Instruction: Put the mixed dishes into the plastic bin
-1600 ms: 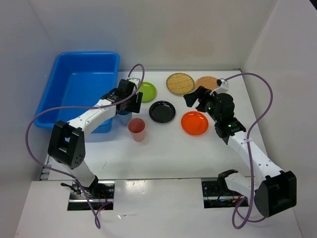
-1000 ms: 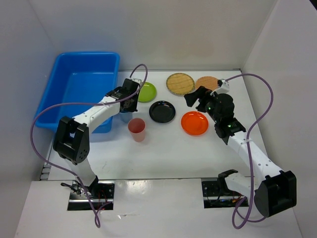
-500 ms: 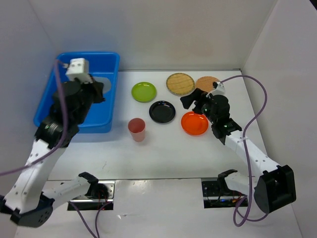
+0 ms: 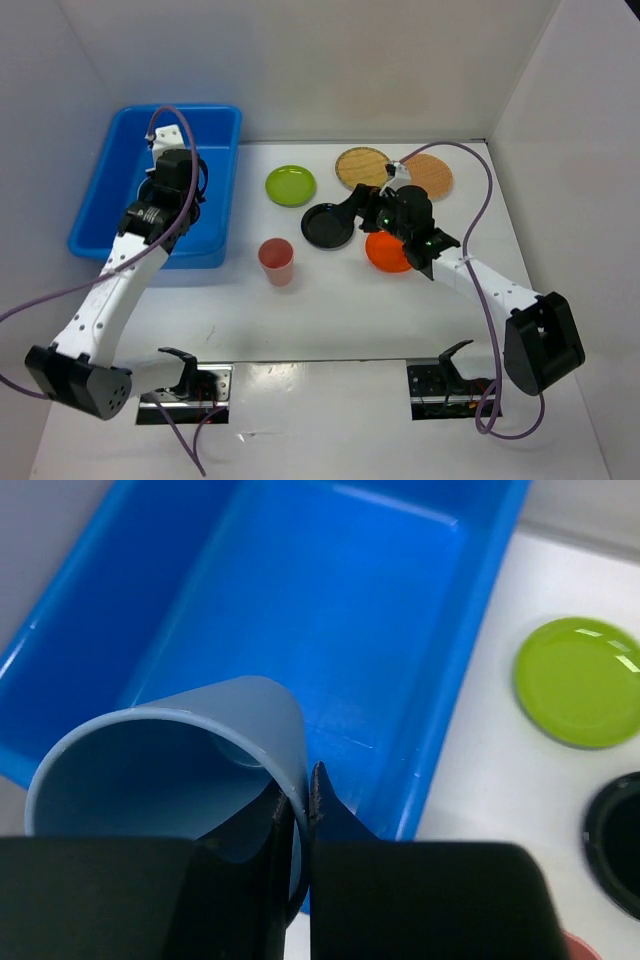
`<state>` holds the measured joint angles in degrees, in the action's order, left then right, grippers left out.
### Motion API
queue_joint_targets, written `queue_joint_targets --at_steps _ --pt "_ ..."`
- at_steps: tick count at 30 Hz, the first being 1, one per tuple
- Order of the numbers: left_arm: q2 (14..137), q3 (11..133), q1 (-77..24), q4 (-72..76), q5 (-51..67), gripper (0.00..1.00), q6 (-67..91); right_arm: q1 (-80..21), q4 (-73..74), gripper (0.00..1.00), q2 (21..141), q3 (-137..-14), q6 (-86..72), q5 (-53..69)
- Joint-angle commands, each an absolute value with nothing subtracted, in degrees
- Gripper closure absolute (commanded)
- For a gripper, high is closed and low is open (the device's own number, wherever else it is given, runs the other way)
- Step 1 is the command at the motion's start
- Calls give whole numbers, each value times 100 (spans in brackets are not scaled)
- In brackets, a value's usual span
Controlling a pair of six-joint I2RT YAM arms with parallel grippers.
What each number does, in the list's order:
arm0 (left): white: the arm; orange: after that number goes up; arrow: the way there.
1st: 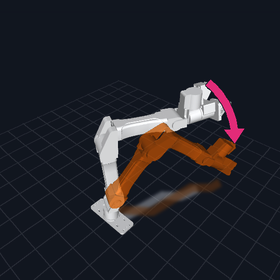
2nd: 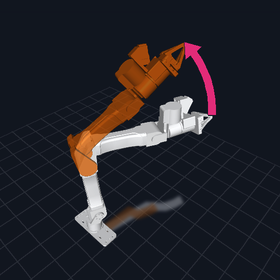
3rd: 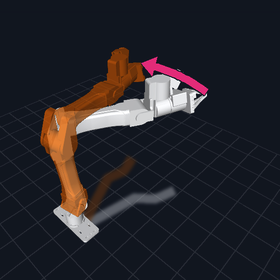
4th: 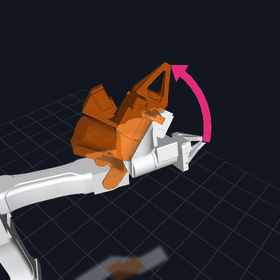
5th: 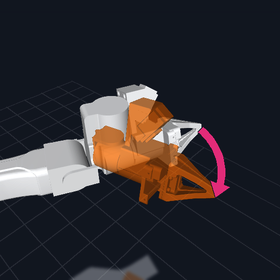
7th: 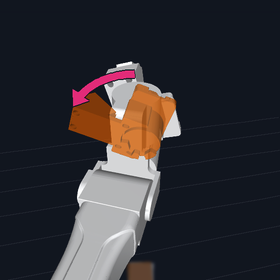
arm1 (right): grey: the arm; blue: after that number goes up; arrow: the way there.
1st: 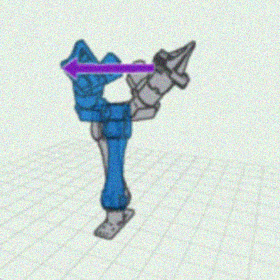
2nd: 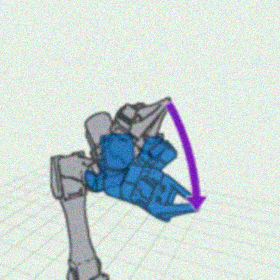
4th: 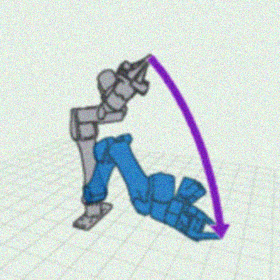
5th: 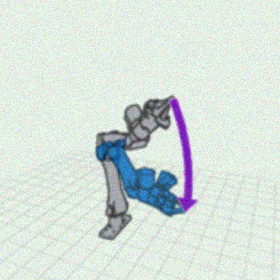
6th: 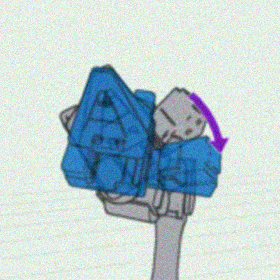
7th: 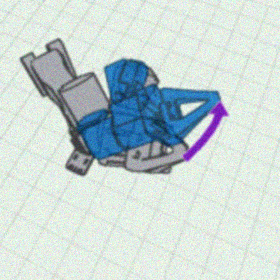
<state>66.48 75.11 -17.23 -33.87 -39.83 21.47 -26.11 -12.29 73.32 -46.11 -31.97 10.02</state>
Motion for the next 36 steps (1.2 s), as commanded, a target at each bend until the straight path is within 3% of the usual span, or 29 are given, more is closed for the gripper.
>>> queue_joint_targets --at_steps 1,7,16,20,26,36 --pt "7046 7751 -1311 -2831 -3649 95 2250 -2689 -1468 0 7444 -5019 -2936 1116" --pt "8041 8208 -361 -2418 -2024 94 2127 -2742 -1521 0 7444 -5071 -2769 993" --pt "9333 8859 1036 -2846 -845 97 1917 -2742 -1196 0 7550 -5518 -2716 1099" --pt "9562 8904 1370 -3348 -1309 100 1617 -2742 -1186 0 7550 -5520 -2716 1099" --pt "9281 8367 1932 -3067 -1072 100 1538 -2856 -915 0 7874 -5791 -2540 1415" --pt "9835 8130 2338 -2909 -1291 97 1538 -2909 -782 0 8007 -5845 -2487 1204"
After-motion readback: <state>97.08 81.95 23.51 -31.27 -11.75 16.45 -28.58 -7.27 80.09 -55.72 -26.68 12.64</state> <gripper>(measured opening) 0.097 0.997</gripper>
